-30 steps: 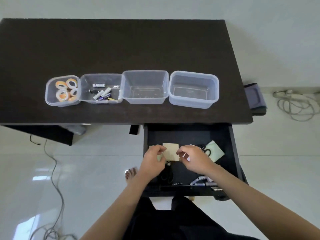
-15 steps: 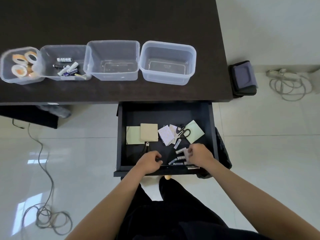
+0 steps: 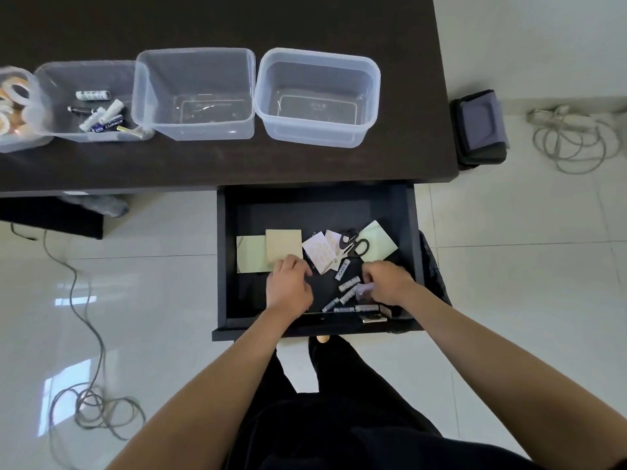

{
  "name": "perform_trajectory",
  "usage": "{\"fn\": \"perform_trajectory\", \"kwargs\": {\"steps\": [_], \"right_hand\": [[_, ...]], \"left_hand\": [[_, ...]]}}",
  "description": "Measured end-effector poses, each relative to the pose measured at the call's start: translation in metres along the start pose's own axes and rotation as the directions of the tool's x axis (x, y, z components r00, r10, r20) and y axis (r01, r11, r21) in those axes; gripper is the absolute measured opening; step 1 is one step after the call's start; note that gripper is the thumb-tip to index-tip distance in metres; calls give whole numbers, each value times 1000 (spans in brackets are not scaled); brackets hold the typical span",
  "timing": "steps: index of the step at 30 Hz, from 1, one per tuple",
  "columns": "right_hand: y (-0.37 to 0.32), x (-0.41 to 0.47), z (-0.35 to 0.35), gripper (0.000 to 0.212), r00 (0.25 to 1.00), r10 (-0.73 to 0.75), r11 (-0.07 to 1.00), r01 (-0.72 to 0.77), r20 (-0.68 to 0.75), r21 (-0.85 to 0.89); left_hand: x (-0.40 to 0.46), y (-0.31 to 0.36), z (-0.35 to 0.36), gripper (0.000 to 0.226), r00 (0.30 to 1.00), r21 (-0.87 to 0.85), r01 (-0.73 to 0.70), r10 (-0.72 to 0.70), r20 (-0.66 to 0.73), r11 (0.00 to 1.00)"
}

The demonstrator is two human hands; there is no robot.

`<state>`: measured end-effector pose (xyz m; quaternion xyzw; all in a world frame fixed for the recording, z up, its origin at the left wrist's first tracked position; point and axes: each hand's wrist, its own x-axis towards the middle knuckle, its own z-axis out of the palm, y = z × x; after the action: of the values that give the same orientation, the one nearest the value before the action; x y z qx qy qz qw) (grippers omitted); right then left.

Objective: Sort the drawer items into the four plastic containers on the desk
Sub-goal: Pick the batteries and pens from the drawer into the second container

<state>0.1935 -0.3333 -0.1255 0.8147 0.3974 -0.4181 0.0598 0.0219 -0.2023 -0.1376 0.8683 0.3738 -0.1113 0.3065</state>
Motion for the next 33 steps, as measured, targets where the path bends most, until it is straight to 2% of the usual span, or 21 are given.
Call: {"fn": "perform_trajectory", "kwargs": {"steps": [3, 7, 9, 13, 15, 18, 20, 23, 29, 33], "right_hand": [[3, 2, -6, 15, 1000, 8, 989, -5, -16, 146], [1, 6, -10, 24, 985, -2, 988, 28, -170, 153], [-2, 10, -10, 30, 965, -3, 995, 29, -263, 97], [-20, 16, -11, 45, 903, -62, 991, 108, -426, 84], [-34, 21, -8, 66, 901, -126, 986, 159, -415, 45], [-54, 33, 4, 96, 941, -140, 989, 145, -307, -6], [-61, 41, 14, 96, 954, -107, 994, 103, -281, -31], [-61, 46, 19, 85, 937, -88, 996, 88, -338, -16], [-35, 51, 5, 77, 904, -93, 990, 129, -417, 59], [-30, 56, -3, 74, 901, -107, 985, 154, -420, 78]], "left_hand": [[-1, -13, -7, 41, 996, 140, 83, -80, -30, 987], [4, -24, -15, 82, 980, 275, 196, -195, -31, 941], [9, -29, -17, 90, 973, 268, 227, -228, -29, 936], [16, -35, -20, 77, 977, 197, 209, -195, -85, 958], [19, -35, -22, 68, 977, 182, 200, -180, -117, 963], [23, -38, -25, 57, 975, 152, 192, -170, -145, 969], [24, -41, -28, 50, 968, 91, 192, -174, -179, 977], [27, -43, -32, 47, 953, 5, 224, -218, -212, 974], [33, -45, -31, 69, 967, 43, 237, -232, -105, 971], [38, -41, -33, 65, 966, -44, 227, -230, -115, 973]]}}
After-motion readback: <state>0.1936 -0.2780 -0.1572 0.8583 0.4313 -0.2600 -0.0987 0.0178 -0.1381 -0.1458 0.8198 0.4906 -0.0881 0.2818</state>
